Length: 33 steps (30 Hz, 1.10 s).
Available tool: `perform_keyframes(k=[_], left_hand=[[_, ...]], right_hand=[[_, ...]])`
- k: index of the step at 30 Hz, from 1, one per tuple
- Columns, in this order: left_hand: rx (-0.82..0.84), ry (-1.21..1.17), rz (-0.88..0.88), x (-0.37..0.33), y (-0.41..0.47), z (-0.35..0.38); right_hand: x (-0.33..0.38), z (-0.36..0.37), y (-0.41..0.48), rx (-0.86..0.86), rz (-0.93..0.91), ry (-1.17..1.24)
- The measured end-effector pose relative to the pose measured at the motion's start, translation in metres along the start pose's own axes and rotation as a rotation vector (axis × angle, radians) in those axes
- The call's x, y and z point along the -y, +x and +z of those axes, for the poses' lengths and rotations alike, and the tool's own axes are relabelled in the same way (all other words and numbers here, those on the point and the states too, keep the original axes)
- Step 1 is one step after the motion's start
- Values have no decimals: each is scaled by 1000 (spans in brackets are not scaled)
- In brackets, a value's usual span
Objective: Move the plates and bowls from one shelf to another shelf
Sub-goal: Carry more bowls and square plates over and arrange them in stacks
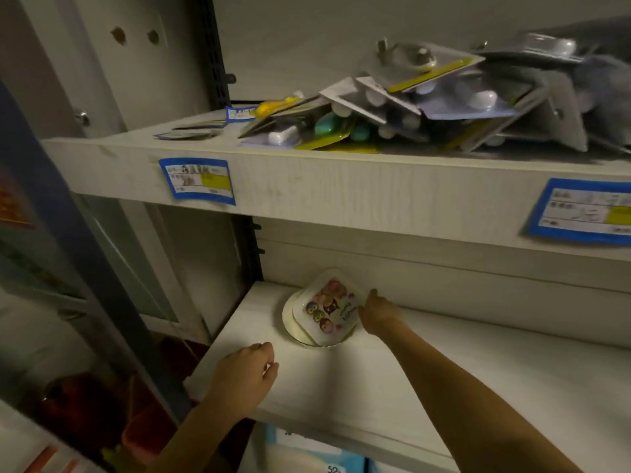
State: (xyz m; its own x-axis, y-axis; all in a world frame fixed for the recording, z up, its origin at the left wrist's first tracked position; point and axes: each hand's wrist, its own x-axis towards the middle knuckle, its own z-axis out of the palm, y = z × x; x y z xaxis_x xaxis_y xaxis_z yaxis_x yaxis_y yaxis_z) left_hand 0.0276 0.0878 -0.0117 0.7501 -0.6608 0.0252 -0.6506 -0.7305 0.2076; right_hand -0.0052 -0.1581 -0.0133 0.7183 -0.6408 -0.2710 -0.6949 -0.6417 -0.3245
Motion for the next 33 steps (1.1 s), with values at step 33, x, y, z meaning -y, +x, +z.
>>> perform_keyframes(k=[33], left_hand=[[260, -1085, -550, -22, 102, 64]], right_hand=[[-141, -15, -149, -353, 385, 909]])
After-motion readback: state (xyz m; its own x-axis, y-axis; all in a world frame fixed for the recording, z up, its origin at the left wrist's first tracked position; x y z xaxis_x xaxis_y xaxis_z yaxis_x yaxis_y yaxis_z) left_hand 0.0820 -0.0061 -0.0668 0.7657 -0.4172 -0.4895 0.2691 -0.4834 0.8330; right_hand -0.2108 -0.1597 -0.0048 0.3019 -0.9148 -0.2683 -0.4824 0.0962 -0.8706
